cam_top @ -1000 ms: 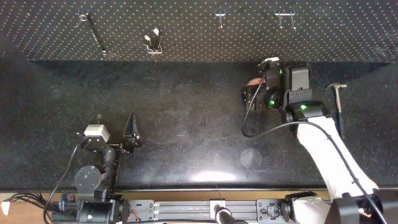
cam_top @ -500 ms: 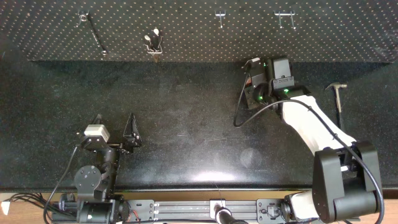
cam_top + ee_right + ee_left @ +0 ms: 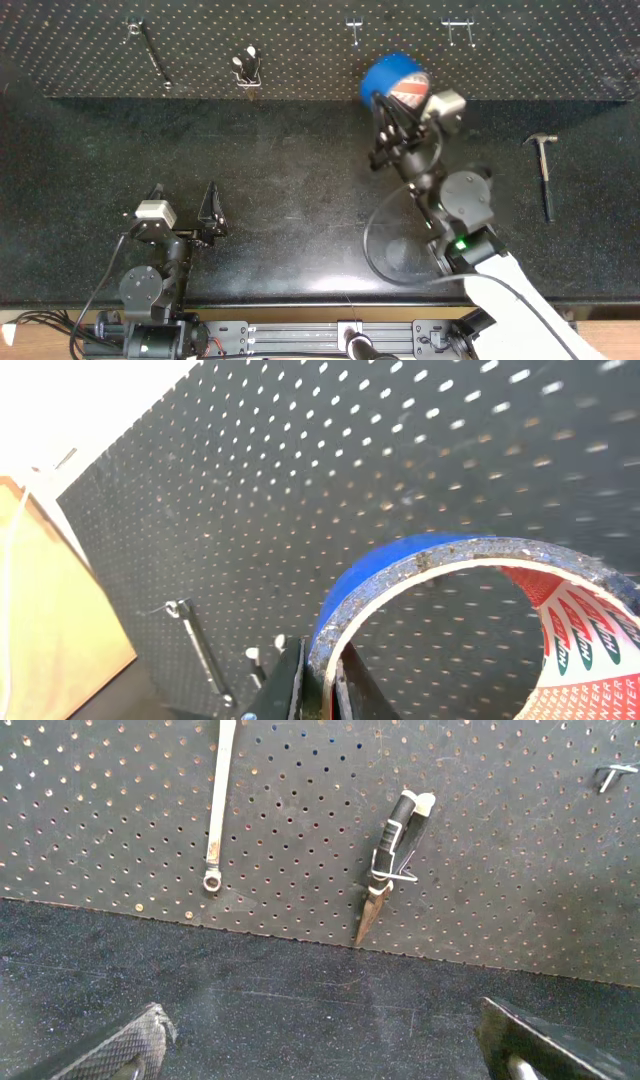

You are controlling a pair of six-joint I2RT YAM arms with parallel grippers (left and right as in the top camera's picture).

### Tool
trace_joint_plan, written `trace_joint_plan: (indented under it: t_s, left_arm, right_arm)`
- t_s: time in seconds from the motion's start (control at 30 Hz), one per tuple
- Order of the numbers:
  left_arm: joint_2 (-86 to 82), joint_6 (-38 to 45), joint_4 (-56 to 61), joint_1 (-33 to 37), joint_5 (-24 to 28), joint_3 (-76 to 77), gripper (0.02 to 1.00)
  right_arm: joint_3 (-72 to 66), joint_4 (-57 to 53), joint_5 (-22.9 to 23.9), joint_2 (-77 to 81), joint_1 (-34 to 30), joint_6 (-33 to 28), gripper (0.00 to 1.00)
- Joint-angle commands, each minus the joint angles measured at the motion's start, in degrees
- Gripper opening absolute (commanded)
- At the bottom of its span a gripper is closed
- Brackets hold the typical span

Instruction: Place Tools Onto Pegboard

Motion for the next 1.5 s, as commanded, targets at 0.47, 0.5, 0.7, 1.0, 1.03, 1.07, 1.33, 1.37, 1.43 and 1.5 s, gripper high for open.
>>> trace_joint_plan:
  t_s: [0.47, 0.5, 0.7, 1.0, 1.03, 1.07, 1.33, 1.37, 1.43, 1.5]
  left_arm:
    - [-0.5, 0.9, -0.3, 0.1, 1.0, -0.1, 0.993]
    - [-0.5, 0.9, -0.2, 0.1, 1.0, -0.1, 0.993]
    - [-0.5, 0.9, -0.2, 0.1, 1.0, -0.1, 0.993]
    - [-0.5, 0.9, -0.2, 0.1, 1.0, -0.1, 0.993]
    - [-0.5, 0.9, -0.3, 0.1, 1.0, -0.1, 0.993]
    - [-0.5, 0.9, -0.3, 0.1, 1.0, -0.1, 0.993]
    - [-0.5, 0.9, -0.3, 0.1, 1.0, -0.1, 0.993]
    - [-0.5, 0.9, -0.2, 0.1, 1.0, -0.1, 0.993]
    - [-0.5, 0.9, -0.3, 0.1, 1.0, -0.1, 0.993]
    - [-0.5, 0.9, -0.2, 0.1, 1.0, -0.1, 0.993]
  right_arm:
    - [21.5, 2.9, 0.3, 27.7, 1.5, 0.7, 0.073]
    - [21.5, 2.9, 0.3, 27.7, 1.5, 0.7, 0.075]
    - [21.5, 2.4, 0.1, 28.1, 1.5, 0.7, 0.073]
    - [21.5, 2.7, 0.0, 28.1, 1.5, 3.3, 0.275]
    - [21.5, 2.7, 0.0, 28.1, 1.5, 3.3, 0.275]
    - [21.5, 2.7, -1.9, 28.1, 1.5, 3.3, 0.277]
    - [21.4, -7.4, -6.7, 27.5, 0.6, 3.3, 0.303]
    - [21.4, -11.4, -6.7, 25.8, 0.6, 3.3, 0.303]
    - [21.4, -20.0, -6.6, 20.9, 0.6, 3.2, 0.312]
    - [19.0, -34.2, -6.3, 11.1, 0.6, 2.6, 0.351]
